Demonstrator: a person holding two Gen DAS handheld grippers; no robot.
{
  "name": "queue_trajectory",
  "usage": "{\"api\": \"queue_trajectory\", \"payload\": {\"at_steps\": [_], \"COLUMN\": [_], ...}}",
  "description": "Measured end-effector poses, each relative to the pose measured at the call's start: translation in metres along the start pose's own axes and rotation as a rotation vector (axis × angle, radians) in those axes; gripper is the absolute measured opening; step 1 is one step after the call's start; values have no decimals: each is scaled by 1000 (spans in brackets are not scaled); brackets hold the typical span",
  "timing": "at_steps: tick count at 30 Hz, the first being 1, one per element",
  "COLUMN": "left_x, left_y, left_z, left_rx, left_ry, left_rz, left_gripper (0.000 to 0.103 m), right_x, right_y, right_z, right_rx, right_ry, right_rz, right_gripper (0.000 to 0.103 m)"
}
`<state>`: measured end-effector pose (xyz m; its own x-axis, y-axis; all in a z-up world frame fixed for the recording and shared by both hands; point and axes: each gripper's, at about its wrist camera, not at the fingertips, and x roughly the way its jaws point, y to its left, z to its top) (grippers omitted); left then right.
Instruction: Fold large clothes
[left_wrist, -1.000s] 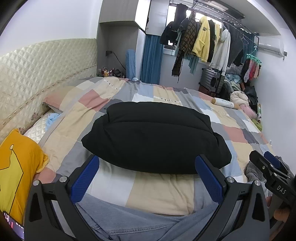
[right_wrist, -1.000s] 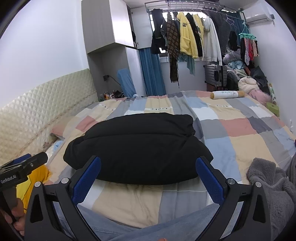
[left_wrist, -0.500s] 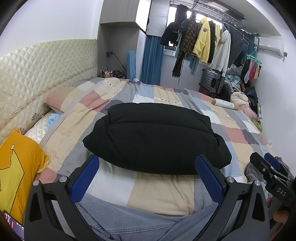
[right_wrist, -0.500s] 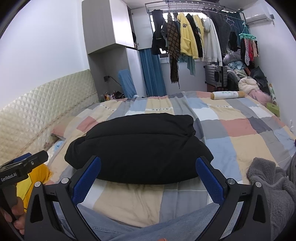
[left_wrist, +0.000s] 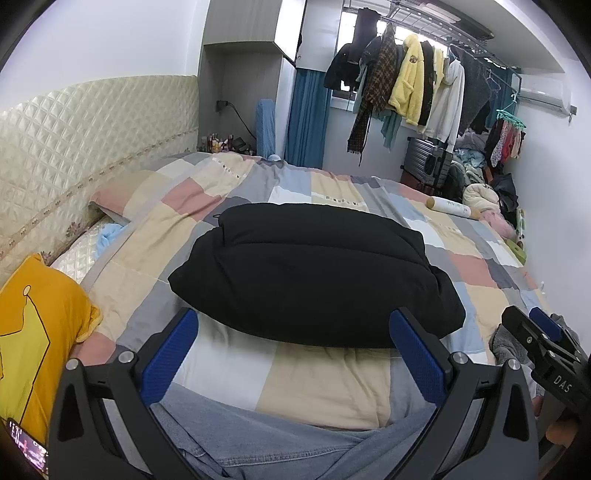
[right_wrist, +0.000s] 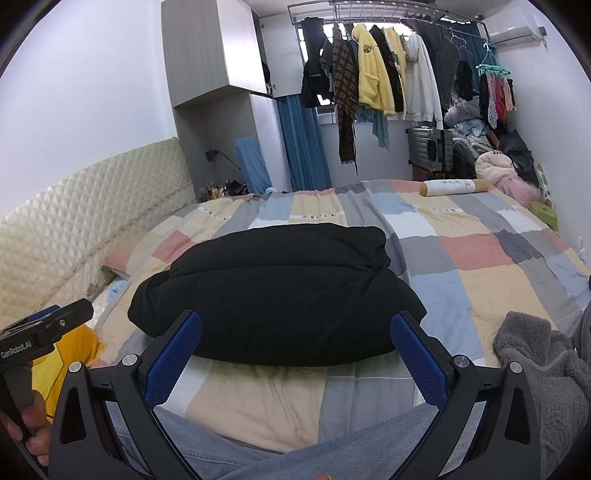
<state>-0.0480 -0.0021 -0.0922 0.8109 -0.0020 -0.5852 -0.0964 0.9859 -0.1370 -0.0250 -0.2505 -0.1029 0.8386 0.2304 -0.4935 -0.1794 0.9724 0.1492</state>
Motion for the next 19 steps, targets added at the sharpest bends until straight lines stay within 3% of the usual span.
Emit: {"api": "queue_trajectory", "payload": {"at_steps": [19], "left_x": [-3], "left_y": [-5], "left_z": [-5], "left_rx": [0], "left_ry": [5], "left_rz": [-6], "left_gripper": [103], "right_x": [1], "right_y": [-1], "right_z": [1], "right_rx": [3], "right_ry": [0], "right_rz": [-10], "right_gripper": [103]}}
